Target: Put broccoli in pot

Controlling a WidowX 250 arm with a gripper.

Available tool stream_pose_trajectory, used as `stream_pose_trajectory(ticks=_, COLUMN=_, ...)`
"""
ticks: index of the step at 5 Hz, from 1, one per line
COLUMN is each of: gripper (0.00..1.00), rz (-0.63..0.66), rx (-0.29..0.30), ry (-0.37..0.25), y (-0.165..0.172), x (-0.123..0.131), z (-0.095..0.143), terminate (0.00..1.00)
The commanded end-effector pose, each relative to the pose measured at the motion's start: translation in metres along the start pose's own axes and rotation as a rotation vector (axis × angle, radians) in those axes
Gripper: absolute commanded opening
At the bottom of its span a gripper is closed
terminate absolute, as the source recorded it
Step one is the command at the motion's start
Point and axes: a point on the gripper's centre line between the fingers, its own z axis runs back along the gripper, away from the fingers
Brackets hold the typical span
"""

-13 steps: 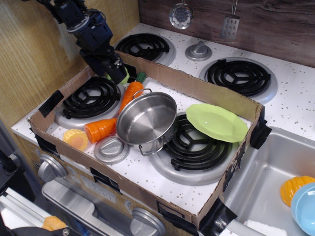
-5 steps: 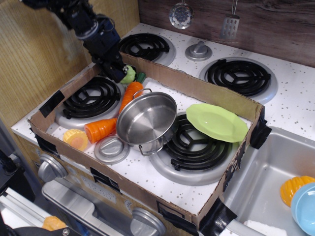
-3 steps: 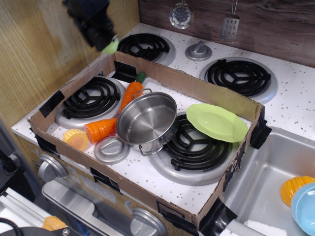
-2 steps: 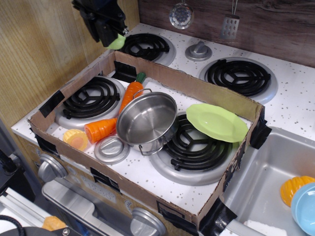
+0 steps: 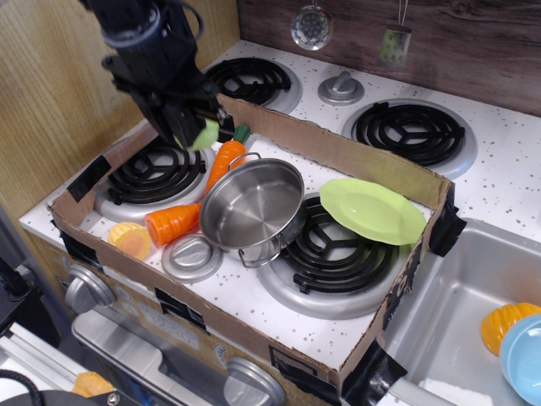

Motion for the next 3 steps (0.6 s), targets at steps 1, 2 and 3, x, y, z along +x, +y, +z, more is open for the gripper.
stream_pose_trajectory(ticks=1, gripper=0.0, rz=0.039, rx=-0.052, ry=-0.015, y=-0.021, x=-0.003, z=-0.009, terminate=0.0)
stream_pose_trajectory(ticks=2, gripper=0.0, rz=0.035, rx=-0.095, ry=-0.004, y=-0.036, x=-0.002, z=-0.017, terminate=0.0)
stream_pose_trajectory(ticks=3, gripper=0.0, rz=0.048, rx=-0.135, ry=-0.004, y=-0.049, x=-0.002, z=-0.02, terminate=0.0)
